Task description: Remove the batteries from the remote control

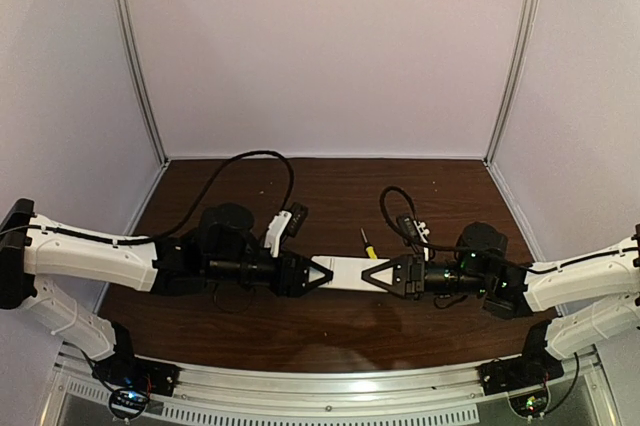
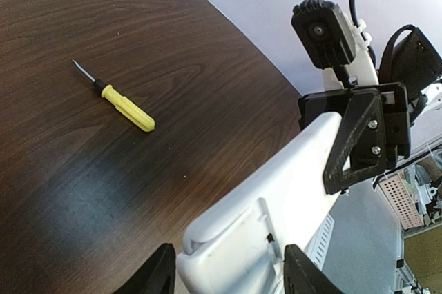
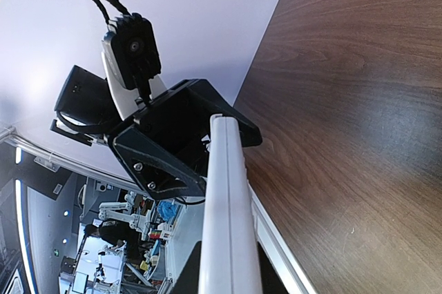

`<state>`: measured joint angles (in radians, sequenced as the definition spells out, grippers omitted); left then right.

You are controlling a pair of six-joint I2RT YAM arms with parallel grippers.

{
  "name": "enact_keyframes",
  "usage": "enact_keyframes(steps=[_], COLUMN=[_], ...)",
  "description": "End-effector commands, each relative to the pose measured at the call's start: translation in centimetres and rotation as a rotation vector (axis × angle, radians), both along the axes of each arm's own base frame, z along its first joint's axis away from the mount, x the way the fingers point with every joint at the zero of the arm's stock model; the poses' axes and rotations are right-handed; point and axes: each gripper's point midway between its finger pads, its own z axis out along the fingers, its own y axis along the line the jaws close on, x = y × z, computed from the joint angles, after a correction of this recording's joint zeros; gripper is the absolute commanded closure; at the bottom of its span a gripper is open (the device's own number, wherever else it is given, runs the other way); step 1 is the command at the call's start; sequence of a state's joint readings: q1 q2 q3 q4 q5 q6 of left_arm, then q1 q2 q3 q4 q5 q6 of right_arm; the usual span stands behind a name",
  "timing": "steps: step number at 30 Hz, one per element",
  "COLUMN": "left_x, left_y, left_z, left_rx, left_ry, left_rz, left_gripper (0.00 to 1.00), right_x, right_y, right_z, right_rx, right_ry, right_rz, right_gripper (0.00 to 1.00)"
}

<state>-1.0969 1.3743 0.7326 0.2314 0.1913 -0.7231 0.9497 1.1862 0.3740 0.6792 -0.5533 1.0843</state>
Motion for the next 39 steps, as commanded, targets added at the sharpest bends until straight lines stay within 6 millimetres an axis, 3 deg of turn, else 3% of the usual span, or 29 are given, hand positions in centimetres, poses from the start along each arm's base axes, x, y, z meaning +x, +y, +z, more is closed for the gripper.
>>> enact_keyframes(steps=[1,8,23,39], left_x=[-0.2,0.1,0.3,0.1], left_y=[0.1,0.4,1.2,1.5], left_z=[0.4,0.0,0.2,0.5], left_rx=[-0.014,0.003,0.013,0.011], left_ry=[-0.027,-0.028,-0.035,-0.038], left_rz=[-0.005,0.014,0.045,0.044], left_gripper=[0.47,0.57,0.61,0.74], right_x=[0.0,-0.1,-0.1,0.1], right_y=[0.3,0.3,0.2,0.2], right_z=[2.0,2.1,1.8,1.6], right_rx=[0.055,0.057,0.049,0.041], right_ry=[-0.04,-0.042,-0.043,-0.045], right_rz=[0.007,0.009,0.002,-0.005], right_gripper=[1.0,1.0,1.0,1.0])
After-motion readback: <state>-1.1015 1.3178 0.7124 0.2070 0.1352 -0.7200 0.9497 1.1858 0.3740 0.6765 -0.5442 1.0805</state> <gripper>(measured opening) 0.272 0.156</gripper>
